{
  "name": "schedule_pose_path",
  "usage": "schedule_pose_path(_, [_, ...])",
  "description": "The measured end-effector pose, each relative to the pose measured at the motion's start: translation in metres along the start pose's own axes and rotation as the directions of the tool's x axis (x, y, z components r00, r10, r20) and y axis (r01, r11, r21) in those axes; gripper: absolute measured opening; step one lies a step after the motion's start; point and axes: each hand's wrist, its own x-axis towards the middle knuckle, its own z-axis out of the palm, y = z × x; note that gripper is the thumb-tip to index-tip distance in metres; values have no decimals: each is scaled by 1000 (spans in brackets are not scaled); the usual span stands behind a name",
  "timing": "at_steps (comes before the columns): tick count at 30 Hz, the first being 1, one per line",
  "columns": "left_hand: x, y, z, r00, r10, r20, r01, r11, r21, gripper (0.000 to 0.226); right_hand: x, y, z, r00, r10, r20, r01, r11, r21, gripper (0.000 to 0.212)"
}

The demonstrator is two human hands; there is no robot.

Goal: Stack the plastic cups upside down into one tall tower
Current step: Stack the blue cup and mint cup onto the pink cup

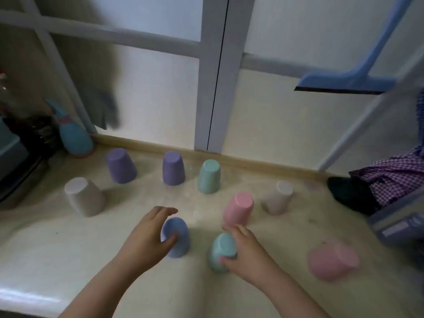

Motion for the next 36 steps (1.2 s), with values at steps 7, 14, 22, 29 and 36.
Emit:
schedule_pose_path(7, [7,-16,17,990,-104,92,113,989,-91,66,1,2,12,997,-9,-71,12,999,41,72])
schedule_pose_path(14, [11,-23,32,968,-214,133,235,957,-171,70,-2,3,15,993,83,-79,-75,991,108,73])
schedule_pose_path(22, [19,-7,23,989,-124,84,135,979,-150,63,-11,-21,-63,949,41,-313,29,976,214,64])
schedule_pose_path(29, [43,24,0,999,-29,32,35,977,-208,68,37,-13,-113,896,73,-437,-29,994,107,68])
schedule_pose_path(36, [66,30,-3,993,-112,29,116,948,-298,69,73,11,-73,956,105,-275,-74,990,123,74])
